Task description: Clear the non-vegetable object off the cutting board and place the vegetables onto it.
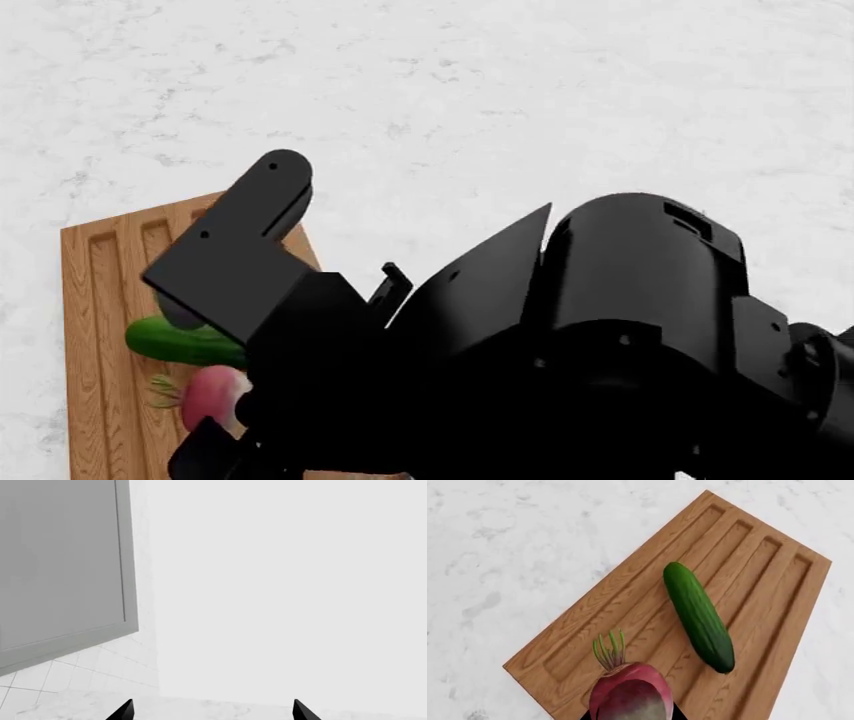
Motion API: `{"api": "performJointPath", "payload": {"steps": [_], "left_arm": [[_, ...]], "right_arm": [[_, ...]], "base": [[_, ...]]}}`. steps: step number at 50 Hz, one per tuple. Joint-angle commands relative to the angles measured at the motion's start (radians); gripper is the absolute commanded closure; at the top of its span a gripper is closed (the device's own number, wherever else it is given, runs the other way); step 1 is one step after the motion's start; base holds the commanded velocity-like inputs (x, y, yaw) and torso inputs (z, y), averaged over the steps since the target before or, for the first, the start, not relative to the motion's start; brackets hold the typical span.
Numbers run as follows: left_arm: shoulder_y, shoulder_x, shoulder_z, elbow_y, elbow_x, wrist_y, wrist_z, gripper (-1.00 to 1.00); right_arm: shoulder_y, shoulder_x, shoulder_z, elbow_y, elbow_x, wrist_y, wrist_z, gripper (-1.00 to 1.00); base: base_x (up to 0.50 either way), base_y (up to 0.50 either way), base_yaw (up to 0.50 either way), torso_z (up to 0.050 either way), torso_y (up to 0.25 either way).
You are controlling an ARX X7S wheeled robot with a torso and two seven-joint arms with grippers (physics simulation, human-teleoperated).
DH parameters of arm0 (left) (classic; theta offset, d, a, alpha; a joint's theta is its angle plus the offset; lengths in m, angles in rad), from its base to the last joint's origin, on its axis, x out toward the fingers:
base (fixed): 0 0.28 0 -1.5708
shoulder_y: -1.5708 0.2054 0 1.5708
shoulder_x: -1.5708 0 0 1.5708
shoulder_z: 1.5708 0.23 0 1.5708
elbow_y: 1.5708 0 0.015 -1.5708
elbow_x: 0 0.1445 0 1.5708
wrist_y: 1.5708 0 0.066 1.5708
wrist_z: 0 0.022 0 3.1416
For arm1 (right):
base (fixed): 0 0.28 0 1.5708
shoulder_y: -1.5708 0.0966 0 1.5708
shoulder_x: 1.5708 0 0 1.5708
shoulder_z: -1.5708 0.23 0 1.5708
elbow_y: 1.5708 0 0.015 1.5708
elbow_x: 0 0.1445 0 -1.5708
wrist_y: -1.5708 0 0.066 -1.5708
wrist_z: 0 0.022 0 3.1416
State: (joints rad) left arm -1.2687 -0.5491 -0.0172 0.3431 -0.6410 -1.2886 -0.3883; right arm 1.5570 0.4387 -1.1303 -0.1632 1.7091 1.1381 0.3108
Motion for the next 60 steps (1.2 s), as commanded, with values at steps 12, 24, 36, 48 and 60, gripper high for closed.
{"api": "performJointPath", "payload": {"steps": [12,24,36,48,60], "left_arm": [[0.042,0.015,-0.023,0.037,0.001,0.007,0.029,-1.0],[0.049,0.01,-0.028,0.042,-0.004,0.005,0.023,-1.0],[0.049,0.003,-0.03,0.044,-0.009,0.005,0.022,-1.0],[0.056,0.0,-0.045,0.056,-0.02,-0.001,0.015,-1.0],[0.046,-0.002,-0.049,0.071,-0.041,-0.024,0.012,-1.0]], "right_arm": [[-0.051,-0.081,-0.033,0.108,-0.244,-0.063,-0.221,1.0],[-0.087,-0.088,-0.036,0.119,-0.265,-0.104,-0.247,1.0],[-0.09,-0.087,-0.033,0.119,-0.257,-0.107,-0.236,-1.0],[-0.036,-0.015,0.032,-0.054,-0.099,-0.059,-0.074,-1.0],[0.012,0.111,0.102,-0.249,0.122,-0.064,0.147,-1.0]], "base": [[0.0,0.0,0.0,0.0,0.0],[0.0,0.0,0.0,0.0,0.0],[0.0,0.0,0.0,0.0,0.0],[0.0,0.0,0.0,0.0,0.001],[0.0,0.0,0.0,0.0,0.0]]}}
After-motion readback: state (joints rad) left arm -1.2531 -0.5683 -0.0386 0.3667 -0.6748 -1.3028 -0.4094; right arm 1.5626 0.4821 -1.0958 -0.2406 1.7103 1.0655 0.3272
